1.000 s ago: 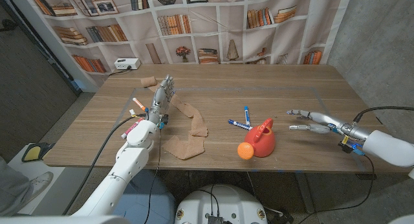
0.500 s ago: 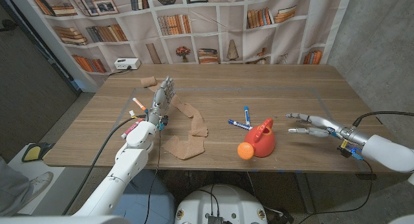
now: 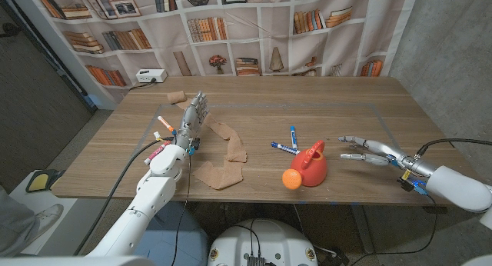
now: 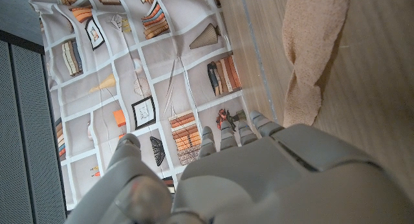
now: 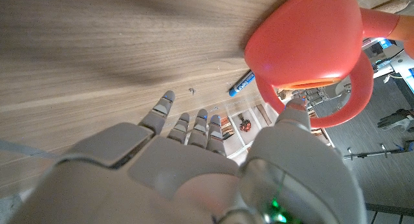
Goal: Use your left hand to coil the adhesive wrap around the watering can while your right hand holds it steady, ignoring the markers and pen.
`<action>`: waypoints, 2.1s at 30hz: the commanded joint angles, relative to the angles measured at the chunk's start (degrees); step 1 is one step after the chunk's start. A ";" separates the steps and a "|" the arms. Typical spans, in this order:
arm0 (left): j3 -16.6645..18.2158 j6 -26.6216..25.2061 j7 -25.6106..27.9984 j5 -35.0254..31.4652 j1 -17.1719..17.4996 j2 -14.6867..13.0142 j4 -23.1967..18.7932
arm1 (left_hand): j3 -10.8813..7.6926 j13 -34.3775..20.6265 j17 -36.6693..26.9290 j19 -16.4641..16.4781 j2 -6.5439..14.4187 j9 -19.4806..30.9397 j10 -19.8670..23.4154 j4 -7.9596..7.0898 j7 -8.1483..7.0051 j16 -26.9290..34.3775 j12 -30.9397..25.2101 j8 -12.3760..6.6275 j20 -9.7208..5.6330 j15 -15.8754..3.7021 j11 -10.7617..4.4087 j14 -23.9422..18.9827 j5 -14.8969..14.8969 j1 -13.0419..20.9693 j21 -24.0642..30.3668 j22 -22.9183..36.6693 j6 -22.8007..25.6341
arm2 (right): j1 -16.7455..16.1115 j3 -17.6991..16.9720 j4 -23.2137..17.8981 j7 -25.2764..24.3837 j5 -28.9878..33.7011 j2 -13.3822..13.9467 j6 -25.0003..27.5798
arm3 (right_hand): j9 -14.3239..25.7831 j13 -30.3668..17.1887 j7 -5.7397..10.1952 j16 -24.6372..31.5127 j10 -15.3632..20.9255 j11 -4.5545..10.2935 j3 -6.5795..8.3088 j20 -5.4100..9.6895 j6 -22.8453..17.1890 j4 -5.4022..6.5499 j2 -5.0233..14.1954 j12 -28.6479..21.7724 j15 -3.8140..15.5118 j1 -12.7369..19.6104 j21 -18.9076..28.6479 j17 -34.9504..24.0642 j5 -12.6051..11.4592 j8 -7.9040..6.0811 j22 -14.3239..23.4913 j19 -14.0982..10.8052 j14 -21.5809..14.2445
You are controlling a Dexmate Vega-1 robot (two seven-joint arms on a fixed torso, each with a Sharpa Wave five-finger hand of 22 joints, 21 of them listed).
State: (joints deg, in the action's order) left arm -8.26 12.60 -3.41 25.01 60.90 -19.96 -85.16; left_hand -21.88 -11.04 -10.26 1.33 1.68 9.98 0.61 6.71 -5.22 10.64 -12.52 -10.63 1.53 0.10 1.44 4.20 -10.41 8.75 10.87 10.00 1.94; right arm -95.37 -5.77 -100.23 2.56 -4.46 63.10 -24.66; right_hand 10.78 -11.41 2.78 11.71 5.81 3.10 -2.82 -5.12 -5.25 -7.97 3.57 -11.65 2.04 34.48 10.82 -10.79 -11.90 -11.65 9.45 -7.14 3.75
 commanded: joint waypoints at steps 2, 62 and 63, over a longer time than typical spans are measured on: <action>0.15 -0.01 -0.58 0.17 -0.49 0.14 1.13 | -0.03 -0.31 -0.09 -0.36 0.36 0.29 0.25 0.36 0.05 -0.05 -0.03 -0.07 0.25 0.33 0.33 0.29 -0.06 -0.22 0.25 0.12 0.21 | 0.61 1.97 0.08 -0.99 -1.46 -1.18 -0.11 | 0.25 0.02 0.35 0.01 0.58 -0.11 0.24 0.08 -0.54 -0.16 0.13 -0.19 3.53 0.68 -0.02 -0.14 -0.59 -0.08 0.15 -0.50 -0.47; 0.02 0.91 -0.39 0.00 -0.04 1.09 2.04 | 0.04 -0.33 -0.09 -0.50 0.44 0.30 0.80 0.44 -0.07 -0.03 -0.19 -0.10 0.33 0.40 0.18 0.33 -0.06 -0.31 0.24 0.12 0.31 | 6.03 9.73 1.38 -1.85 -5.41 -3.85 -2.30 | 0.25 0.01 0.91 -0.05 1.04 0.22 0.94 0.11 -1.40 -0.21 0.38 -0.12 3.81 1.71 -0.12 -0.09 -0.78 -0.13 0.12 -0.86 -0.64; 0.03 0.99 -0.41 0.06 -0.08 1.18 2.17 | 0.04 -0.33 -0.09 -0.50 0.44 0.30 0.81 0.44 -0.07 -0.03 -0.19 -0.11 0.33 0.39 0.25 0.34 -0.06 -0.32 0.24 0.12 0.32 | 6.14 9.92 1.32 -1.87 -5.30 -3.84 -2.22 | 0.25 0.01 0.89 -0.06 1.04 0.21 0.95 0.15 -1.39 -0.21 0.39 -0.11 3.81 1.72 -0.12 -0.09 -0.78 -0.12 0.12 -0.86 -0.63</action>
State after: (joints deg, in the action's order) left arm -8.30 13.31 -3.71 24.94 60.92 -18.99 -83.65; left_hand -21.63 -11.04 -10.25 1.22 1.90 9.98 1.25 6.96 -5.22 10.64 -12.52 -10.63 1.64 0.31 1.42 4.41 -10.41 8.53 10.86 10.00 1.94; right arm -90.84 2.20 -99.28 0.30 -8.72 59.68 -26.67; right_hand 10.78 -11.40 3.78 11.71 6.52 3.20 -2.11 -5.12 -6.26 -8.06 3.87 -11.65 2.04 35.68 10.82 -10.79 -12.35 -11.65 9.46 -7.54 3.14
